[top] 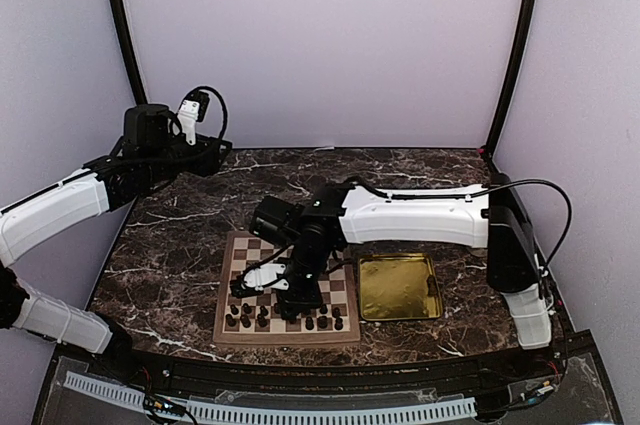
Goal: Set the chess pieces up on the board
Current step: Place the king on d8.
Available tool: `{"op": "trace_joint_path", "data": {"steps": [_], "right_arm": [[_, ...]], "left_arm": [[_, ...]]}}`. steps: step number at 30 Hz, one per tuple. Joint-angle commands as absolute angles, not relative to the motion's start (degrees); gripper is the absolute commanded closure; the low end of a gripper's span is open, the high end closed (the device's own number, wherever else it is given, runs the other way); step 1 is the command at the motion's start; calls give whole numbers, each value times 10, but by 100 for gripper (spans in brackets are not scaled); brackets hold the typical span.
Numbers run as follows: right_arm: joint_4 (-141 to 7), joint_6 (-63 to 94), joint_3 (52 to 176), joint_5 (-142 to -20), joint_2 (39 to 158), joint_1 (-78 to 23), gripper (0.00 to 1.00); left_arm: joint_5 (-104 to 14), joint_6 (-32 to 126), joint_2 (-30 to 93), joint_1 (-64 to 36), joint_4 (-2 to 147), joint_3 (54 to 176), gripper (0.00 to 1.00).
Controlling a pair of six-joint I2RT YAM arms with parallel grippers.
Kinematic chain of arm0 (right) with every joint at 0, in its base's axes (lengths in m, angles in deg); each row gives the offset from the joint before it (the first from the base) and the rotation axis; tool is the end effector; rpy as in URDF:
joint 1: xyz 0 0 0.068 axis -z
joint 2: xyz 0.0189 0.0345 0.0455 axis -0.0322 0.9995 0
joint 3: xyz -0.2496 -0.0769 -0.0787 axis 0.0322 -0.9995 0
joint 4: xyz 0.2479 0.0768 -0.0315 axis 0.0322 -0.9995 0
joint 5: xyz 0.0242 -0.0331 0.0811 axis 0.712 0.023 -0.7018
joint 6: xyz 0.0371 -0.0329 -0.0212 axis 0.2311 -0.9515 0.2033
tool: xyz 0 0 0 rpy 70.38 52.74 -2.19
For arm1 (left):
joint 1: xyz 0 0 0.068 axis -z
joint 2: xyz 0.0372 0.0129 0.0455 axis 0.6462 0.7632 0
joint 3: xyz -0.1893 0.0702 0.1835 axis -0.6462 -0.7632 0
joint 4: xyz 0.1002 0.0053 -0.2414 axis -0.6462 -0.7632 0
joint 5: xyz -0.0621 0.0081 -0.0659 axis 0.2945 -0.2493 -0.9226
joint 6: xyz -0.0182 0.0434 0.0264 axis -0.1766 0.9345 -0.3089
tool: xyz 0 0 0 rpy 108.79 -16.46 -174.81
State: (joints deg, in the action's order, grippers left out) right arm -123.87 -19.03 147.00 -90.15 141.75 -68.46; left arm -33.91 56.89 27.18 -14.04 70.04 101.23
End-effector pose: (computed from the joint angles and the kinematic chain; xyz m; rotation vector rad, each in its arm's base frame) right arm 0.1428 0.4294 0.2193 -2.2467 1.8715 0.5577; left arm 0.2644 -0.1282 0.3423 0.3488 1.7773 -0.3018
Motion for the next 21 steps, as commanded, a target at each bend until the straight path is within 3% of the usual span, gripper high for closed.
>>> {"op": "trace_joint_path", "data": {"steps": [1,21], "right_arm": [[-1222,-193,1461,-895,1431,-693,91],[-1205,-196,1440,-887,1437,-696,90]], "left_arm": [[-349,572,268,-140,704,1005,39],[-358,571,275,-140,703,1005,39]]}}
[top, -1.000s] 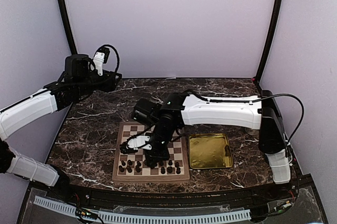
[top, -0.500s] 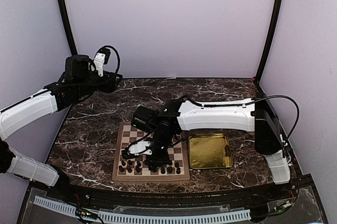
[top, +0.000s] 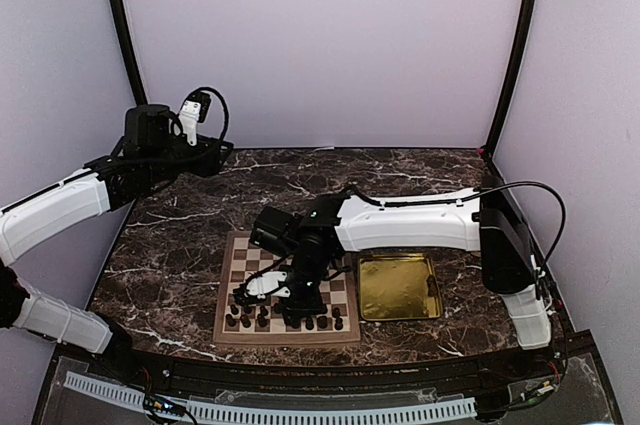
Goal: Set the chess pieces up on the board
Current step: Place the king on d8.
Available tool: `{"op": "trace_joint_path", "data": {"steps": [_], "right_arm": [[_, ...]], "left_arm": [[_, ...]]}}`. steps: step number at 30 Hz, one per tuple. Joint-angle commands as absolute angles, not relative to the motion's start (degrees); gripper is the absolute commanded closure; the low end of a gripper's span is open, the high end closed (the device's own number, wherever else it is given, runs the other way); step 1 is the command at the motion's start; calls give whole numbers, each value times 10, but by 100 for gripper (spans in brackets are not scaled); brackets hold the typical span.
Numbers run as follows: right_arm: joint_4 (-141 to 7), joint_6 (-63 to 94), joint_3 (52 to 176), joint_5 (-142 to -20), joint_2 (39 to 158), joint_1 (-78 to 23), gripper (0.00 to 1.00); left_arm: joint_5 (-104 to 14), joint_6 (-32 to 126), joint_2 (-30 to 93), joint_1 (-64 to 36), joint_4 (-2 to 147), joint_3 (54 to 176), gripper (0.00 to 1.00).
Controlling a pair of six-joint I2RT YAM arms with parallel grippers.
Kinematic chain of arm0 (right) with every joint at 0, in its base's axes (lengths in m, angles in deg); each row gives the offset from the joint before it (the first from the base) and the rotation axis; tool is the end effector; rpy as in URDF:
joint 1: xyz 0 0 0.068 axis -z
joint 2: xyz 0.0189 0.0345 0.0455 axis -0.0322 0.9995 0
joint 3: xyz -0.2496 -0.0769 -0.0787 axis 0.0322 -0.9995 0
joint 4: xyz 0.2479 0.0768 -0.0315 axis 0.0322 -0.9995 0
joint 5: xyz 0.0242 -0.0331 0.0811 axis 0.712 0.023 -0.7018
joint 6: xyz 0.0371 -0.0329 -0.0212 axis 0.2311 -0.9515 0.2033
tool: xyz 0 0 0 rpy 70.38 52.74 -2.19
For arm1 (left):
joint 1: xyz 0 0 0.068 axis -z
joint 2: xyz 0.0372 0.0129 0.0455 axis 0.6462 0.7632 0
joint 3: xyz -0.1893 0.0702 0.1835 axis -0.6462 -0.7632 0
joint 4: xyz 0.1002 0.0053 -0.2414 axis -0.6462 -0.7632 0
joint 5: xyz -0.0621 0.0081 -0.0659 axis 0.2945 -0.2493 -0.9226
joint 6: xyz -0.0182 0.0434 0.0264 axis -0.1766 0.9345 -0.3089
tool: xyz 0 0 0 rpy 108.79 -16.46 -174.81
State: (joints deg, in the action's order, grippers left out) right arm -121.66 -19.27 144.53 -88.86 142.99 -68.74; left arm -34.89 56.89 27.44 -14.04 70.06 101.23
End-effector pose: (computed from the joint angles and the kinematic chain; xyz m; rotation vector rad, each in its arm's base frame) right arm 0.1418 0.4307 0.1988 -2.2668 1.8843 0.5165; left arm 0.2651 -0.1292 0.3410 0.3620 1.7802 -0.3163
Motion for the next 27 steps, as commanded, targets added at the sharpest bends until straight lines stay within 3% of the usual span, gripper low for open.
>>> {"op": "trace_joint_path", "data": {"steps": [1,27], "right_arm": [[-1205,-197,1441,-888,1436,-696,89],[-1190,-195,1433,-873,1435,-701,80]], "left_arm": [[-358,571,275,-140,702,1006,39],[-365,569,278,-140,701,1006,40]]}}
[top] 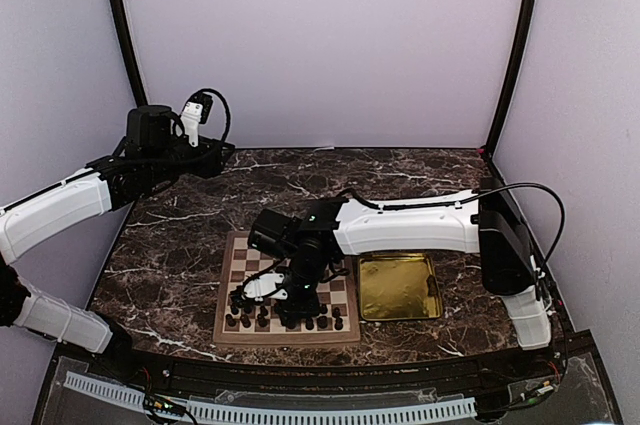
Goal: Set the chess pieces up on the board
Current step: Place the king on d8.
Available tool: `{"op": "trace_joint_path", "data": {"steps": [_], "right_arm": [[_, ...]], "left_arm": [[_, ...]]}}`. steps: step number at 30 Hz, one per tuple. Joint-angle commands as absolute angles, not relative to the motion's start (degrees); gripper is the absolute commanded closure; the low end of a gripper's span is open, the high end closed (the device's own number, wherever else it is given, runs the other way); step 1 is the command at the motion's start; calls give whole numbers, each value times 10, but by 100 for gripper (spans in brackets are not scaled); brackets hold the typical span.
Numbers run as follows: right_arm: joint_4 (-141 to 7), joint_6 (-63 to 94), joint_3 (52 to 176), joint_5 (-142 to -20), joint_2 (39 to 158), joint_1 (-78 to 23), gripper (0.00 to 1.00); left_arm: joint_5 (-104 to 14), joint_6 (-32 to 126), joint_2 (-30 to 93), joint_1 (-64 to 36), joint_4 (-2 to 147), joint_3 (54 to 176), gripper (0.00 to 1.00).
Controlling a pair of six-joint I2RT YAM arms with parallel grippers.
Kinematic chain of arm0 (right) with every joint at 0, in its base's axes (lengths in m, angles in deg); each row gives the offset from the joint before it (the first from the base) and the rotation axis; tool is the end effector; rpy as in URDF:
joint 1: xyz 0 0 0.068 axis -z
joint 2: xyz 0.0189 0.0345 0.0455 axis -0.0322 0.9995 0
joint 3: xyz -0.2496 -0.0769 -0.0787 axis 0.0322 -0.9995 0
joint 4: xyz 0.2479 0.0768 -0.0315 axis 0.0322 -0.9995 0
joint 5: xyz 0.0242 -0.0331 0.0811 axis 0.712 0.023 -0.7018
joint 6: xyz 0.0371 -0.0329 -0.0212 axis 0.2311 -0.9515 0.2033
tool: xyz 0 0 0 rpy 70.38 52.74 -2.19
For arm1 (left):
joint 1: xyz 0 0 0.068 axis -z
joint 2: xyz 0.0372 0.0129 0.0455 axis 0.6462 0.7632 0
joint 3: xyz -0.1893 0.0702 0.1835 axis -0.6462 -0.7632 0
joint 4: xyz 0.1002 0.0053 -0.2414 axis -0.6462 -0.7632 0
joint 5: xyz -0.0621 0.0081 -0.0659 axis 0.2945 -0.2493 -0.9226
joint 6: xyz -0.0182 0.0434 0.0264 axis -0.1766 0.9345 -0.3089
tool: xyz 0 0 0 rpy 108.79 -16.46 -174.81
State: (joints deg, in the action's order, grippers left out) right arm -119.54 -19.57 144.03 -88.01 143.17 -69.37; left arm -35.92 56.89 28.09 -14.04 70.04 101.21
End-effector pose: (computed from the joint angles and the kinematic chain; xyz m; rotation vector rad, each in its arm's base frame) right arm 0.1385 0.4349 0.1959 -2.2627 1.8477 0.5057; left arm 0.2671 -0.1309 0.3378 0.3775 1.7906 -0.3303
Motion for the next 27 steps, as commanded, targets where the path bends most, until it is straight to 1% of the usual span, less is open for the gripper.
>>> {"op": "trace_joint_path", "data": {"steps": [1,18,20,24,27], "right_arm": [[-1190,-196,1432,-872,1434,-701,80],[-1206,-213,1422,-875,1425,-702,79],[-1205,-215,1419,-872,1422,-702,77],[-1205,-214,1418,-869,1413,-702,71],[-1205,-214,1423,-868,1403,-703,69]], "left_arm": [[-365,570,278,-140,701,1007,40],[-366,569,281,-140,701,1006,40],[-366,569,281,-140,702,1006,40],[-367,569,282,-140,701,1007,40],[-366,569,283,-140,702,1007,40]]}}
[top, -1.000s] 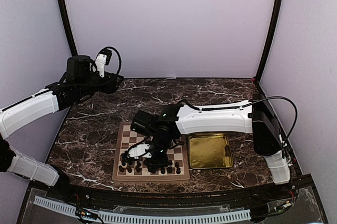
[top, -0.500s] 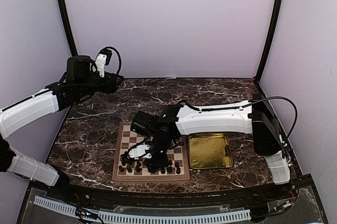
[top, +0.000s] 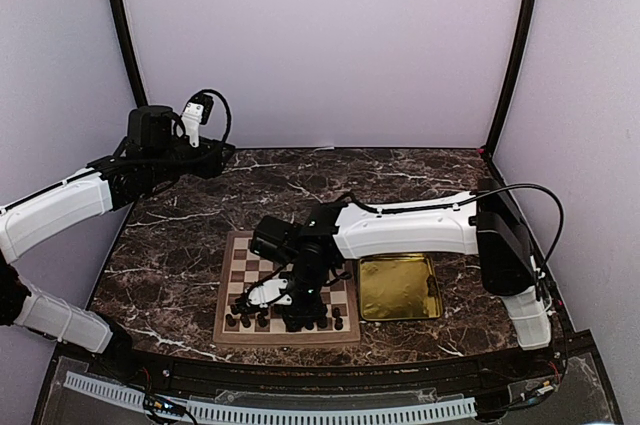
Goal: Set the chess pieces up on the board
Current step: Place the king on d8, then adjust the queen in the storage box.
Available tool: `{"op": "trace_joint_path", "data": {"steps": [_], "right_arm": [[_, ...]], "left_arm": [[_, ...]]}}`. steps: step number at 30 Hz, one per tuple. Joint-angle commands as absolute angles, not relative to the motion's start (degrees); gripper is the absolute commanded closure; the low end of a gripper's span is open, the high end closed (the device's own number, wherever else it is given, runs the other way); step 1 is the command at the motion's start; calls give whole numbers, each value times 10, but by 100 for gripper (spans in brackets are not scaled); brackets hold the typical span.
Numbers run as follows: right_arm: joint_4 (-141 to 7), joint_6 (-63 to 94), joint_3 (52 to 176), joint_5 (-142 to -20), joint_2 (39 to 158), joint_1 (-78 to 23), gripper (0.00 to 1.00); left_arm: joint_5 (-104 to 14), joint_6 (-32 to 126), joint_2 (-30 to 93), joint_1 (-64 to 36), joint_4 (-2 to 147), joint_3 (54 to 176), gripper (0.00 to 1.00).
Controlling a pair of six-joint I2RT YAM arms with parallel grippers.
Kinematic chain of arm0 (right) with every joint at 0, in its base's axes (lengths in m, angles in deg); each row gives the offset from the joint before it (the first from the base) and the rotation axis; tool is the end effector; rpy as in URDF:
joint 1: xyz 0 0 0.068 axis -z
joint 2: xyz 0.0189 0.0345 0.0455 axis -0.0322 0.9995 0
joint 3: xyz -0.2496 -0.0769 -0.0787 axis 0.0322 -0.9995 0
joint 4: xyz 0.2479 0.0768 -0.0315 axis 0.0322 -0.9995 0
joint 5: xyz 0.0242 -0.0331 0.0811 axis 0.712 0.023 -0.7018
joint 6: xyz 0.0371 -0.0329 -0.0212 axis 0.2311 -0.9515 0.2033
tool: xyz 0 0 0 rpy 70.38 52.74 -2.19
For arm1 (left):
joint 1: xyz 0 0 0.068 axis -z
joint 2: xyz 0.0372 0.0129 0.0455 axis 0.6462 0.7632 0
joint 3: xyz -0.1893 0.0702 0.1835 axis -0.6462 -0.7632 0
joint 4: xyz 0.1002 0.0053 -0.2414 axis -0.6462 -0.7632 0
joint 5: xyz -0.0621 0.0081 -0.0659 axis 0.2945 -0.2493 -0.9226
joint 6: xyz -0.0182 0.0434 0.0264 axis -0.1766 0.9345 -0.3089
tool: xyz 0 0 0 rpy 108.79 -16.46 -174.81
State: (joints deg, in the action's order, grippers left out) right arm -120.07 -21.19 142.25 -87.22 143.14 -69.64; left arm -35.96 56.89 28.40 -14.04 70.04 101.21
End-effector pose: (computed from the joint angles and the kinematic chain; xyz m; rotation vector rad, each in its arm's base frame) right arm 0.1352 0.4305 0.1871 -2.3136 1.8396 0.4679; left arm 0.2682 -0.1314 0.3362 0.3792 1.7959 -0.3300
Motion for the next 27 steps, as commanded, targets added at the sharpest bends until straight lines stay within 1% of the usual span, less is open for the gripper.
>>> {"op": "trace_joint_path", "data": {"steps": [1,13,19,24,25,26,27], "right_arm": [[-1207,-214,1426,-869,1400,-703,69],[-1239,-219,1473,-891,1372,-688,66],[-1252,-223,1478,-916,1347,-646,65],[-1243,-222,1447,-911,1286,-605,63],[-1237,-217,1437,-908,1272,-595,39],[-1224,-208,1426,-907,1253,-582,3],[-1210,-201,1410,-910,1232,-567,2]], "left_arm": [[-366,569,284,-140,701,1007,40],[-367,572,288,-140,702,1007,40],[-363,575,291,-140,704,1006,40],[-359,585,298,-140,705,1007,40],[-358,586,298,-141,705,1007,40],[-359,588,299,-140,707,1007,40],[-362,590,300,-140,708,1007,39]]}}
